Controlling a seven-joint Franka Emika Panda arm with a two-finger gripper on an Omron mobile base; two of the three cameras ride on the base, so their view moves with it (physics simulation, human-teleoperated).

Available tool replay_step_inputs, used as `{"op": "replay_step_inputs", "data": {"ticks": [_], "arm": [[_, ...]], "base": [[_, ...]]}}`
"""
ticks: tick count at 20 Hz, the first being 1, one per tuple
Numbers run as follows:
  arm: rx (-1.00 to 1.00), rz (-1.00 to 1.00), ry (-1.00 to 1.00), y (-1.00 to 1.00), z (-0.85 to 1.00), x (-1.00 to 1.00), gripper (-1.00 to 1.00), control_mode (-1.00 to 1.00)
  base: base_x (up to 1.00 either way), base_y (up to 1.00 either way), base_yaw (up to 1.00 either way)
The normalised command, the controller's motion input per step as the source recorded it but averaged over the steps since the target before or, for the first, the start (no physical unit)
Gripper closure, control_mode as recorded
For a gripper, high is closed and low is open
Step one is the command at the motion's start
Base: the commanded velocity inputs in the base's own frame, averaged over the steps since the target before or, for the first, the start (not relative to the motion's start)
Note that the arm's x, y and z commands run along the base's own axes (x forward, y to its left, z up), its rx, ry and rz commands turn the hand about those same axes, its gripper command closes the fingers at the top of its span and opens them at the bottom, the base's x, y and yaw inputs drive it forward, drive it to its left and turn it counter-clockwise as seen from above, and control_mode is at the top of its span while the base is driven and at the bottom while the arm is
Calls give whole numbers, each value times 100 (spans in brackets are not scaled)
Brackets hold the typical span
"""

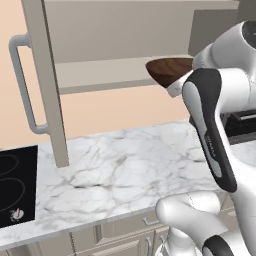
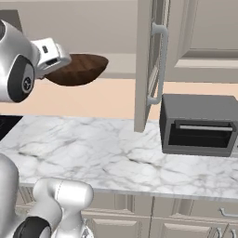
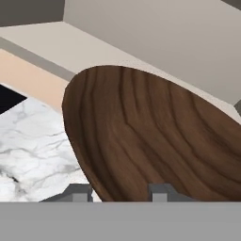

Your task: Move the bowls from the cabinet to the plates on the dining table.

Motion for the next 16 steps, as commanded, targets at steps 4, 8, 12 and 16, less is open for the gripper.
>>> {"op": "replay_step_inputs", "data": {"ticks": [4, 8, 12, 16], "arm": [[0, -5, 0, 19, 0, -86, 100, -100], [0, -3, 0, 19, 0, -81, 100, -100], [0, -2, 4, 5, -7, -54, 100, -100], [5, 0, 16, 0, -12, -36, 100, -100]], "base": [[0, 0, 0], [0, 0, 0], [0, 0, 0], [0, 0, 0]]}}
